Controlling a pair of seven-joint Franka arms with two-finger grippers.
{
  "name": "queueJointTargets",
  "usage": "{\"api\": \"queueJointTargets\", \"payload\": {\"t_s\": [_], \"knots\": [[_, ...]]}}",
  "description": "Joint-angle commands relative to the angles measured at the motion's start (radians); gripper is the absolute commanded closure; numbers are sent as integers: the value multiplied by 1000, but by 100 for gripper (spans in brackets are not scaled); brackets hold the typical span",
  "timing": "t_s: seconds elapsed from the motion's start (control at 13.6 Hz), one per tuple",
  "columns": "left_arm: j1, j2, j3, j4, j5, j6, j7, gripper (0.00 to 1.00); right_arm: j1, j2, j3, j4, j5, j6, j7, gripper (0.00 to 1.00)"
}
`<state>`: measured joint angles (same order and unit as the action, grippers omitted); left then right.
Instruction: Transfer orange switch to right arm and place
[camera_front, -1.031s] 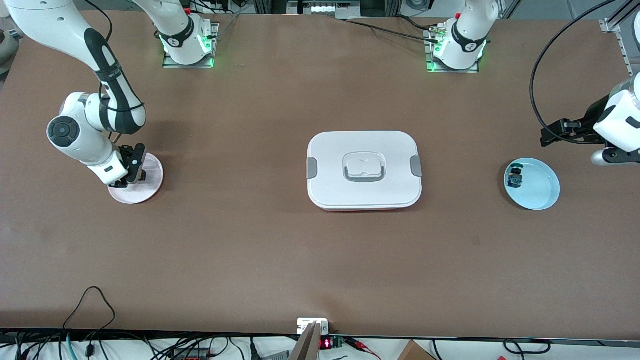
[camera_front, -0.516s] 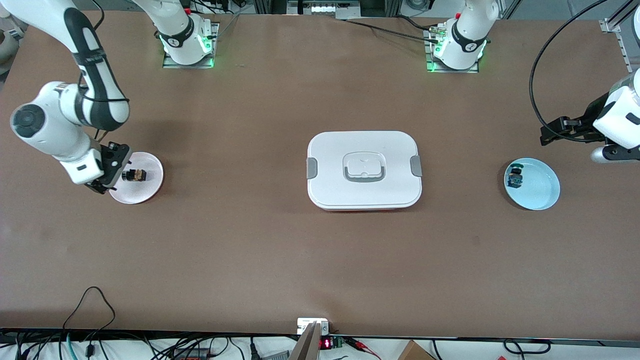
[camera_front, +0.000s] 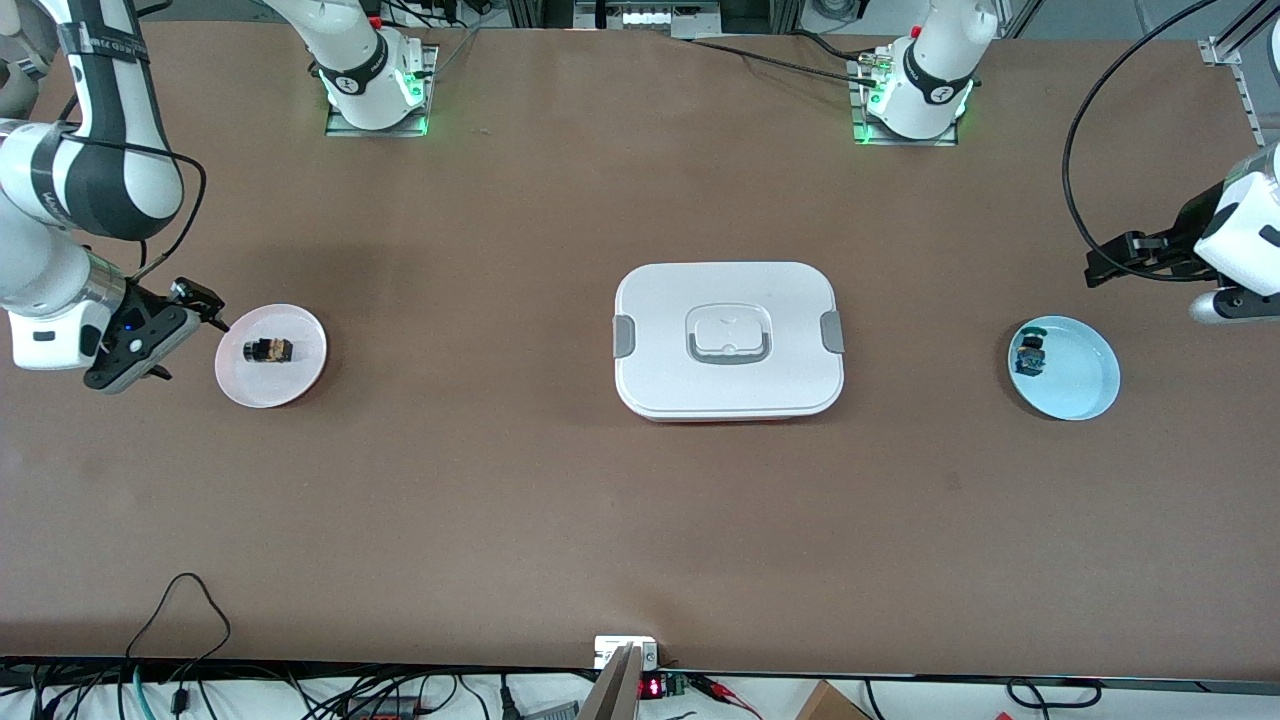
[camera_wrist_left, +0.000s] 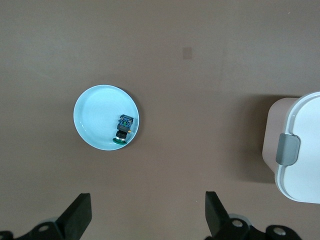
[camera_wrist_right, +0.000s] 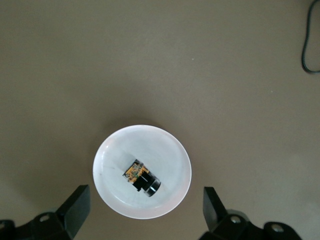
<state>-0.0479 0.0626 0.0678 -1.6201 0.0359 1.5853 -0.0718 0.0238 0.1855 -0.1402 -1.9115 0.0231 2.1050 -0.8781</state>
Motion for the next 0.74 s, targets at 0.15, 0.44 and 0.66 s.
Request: {"api": "queueJointTargets", "payload": {"t_s": [0.15,0.44,0.66], "knots": [[-20,-26,3,-18,-13,15,6,0,27,-7,2,109,14,-184,370,0],[-15,-18,3,-11,1,27,9,0,51,-47,4,123,14,-302,623,0],[-20,-7,0,2,-2,30,9,0,51,-64,7,170,12,-428,744,0]]}}
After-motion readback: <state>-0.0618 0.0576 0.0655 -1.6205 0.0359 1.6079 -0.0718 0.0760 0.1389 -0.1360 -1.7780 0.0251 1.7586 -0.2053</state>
